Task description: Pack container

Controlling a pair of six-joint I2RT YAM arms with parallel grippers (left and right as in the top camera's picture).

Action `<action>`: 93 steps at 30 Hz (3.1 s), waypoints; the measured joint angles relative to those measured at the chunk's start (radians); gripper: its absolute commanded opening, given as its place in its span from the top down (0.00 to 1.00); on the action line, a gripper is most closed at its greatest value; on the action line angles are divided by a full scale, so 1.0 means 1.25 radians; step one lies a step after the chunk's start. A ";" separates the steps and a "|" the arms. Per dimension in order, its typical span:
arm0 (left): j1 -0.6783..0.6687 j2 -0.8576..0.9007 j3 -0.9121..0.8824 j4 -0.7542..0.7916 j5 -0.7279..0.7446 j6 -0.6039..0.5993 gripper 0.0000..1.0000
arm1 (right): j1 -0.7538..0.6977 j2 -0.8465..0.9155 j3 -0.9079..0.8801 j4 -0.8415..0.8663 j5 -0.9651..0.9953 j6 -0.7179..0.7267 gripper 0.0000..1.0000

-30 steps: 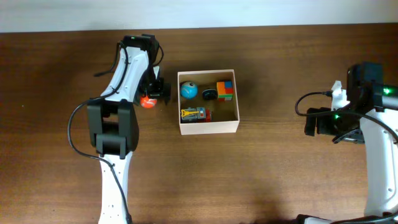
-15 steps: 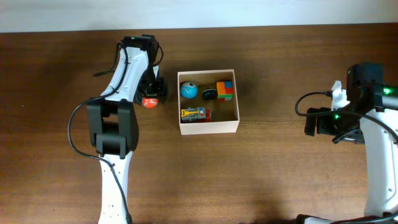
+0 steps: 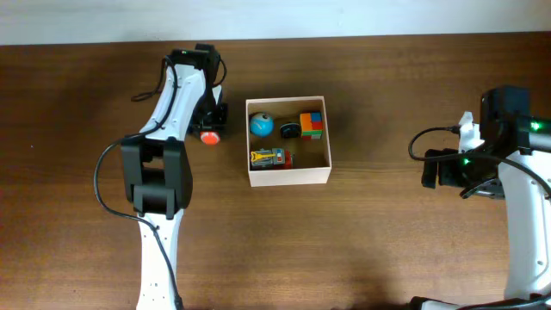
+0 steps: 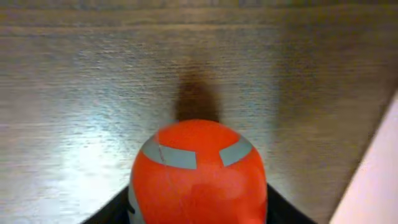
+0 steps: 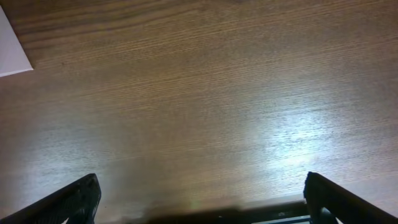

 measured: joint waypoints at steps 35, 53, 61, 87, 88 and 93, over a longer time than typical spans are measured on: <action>-0.219 -0.052 0.383 -0.206 0.092 0.028 0.00 | 0.000 0.000 0.000 0.000 0.000 0.000 0.01; -0.218 -0.052 0.383 -0.206 0.088 0.030 0.01 | 0.000 0.000 0.000 0.000 0.000 -0.001 0.01; -0.218 -0.052 0.383 -0.206 0.088 0.030 0.01 | 0.000 0.000 0.000 0.000 0.000 0.000 0.01; -0.287 -0.096 0.382 0.147 0.129 0.103 0.01 | 0.000 0.000 0.000 0.000 0.000 0.000 0.01; -0.288 -0.107 0.377 0.178 0.145 0.117 0.01 | 0.000 0.000 0.000 0.000 0.000 0.000 0.01; -0.268 -0.236 0.188 0.358 0.208 0.165 0.01 | 0.000 0.000 0.000 0.000 0.000 0.000 0.01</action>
